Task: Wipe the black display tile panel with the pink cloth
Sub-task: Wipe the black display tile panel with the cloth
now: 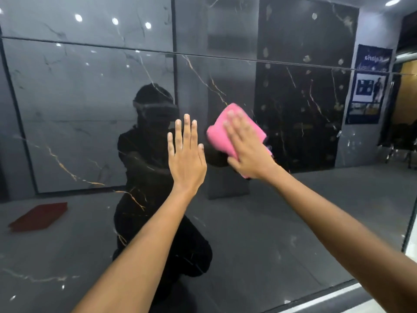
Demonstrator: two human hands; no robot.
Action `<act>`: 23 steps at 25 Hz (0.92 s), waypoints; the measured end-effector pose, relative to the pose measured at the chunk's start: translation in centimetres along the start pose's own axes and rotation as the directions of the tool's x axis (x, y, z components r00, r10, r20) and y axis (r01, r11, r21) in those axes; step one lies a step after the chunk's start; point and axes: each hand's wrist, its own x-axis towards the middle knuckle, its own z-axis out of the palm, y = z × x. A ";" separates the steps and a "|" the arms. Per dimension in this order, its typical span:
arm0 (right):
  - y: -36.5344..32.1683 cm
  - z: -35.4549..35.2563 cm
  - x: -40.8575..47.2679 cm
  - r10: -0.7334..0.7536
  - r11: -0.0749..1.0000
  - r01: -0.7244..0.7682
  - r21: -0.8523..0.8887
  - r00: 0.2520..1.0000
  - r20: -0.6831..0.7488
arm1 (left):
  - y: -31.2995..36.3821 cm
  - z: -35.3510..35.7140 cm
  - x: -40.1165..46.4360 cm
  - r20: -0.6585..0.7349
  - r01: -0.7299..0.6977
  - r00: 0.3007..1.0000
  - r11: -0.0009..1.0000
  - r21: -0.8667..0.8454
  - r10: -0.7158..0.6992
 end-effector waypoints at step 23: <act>-6.5 7.8 -10.0 0.760 0.629 -0.738 0.244 0.650 0.007 | -6.9 0.8 -16.5 0.170 -0.141 0.975 0.990 -0.016 0.141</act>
